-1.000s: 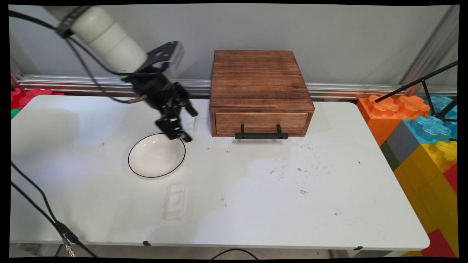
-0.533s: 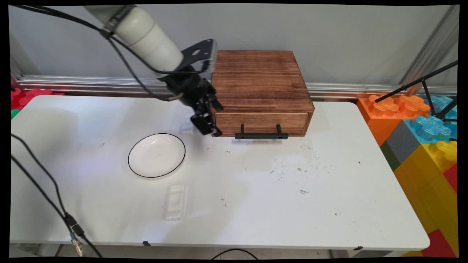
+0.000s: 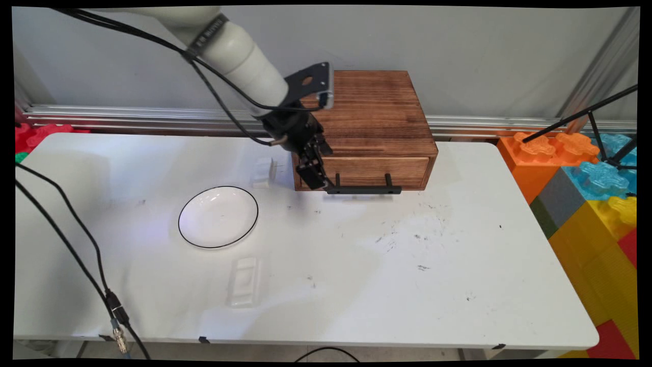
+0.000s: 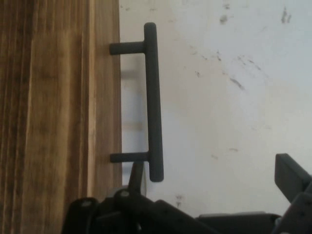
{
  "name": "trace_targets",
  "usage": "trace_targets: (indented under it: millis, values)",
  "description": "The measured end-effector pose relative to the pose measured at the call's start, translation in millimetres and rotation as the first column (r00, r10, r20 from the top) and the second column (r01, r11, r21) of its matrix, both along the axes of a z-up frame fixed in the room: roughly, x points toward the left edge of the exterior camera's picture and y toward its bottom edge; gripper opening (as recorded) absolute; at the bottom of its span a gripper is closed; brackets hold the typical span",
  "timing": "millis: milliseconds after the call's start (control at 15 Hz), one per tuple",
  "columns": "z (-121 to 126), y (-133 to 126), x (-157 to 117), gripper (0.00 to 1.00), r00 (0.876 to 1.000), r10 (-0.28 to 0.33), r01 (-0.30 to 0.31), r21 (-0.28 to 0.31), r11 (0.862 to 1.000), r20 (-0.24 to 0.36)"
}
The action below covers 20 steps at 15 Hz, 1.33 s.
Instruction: Open the drawer
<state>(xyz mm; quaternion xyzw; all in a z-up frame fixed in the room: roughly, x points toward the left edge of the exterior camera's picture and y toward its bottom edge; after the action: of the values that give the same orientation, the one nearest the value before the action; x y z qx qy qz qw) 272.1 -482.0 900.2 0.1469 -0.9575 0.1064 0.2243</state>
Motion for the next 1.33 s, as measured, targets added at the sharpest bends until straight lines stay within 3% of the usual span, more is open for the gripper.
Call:
trace_targets:
  millis: [867, 1333]
  values:
    - [-73.3, -26.0, -55.5, 1.00, 0.999, 0.051, -0.051, -0.014, 0.999, 0.009]
    - [-106.8, -35.5, -70.8, 1.00, 0.998, 0.063, -0.063, -0.015, 0.998, 0.013]
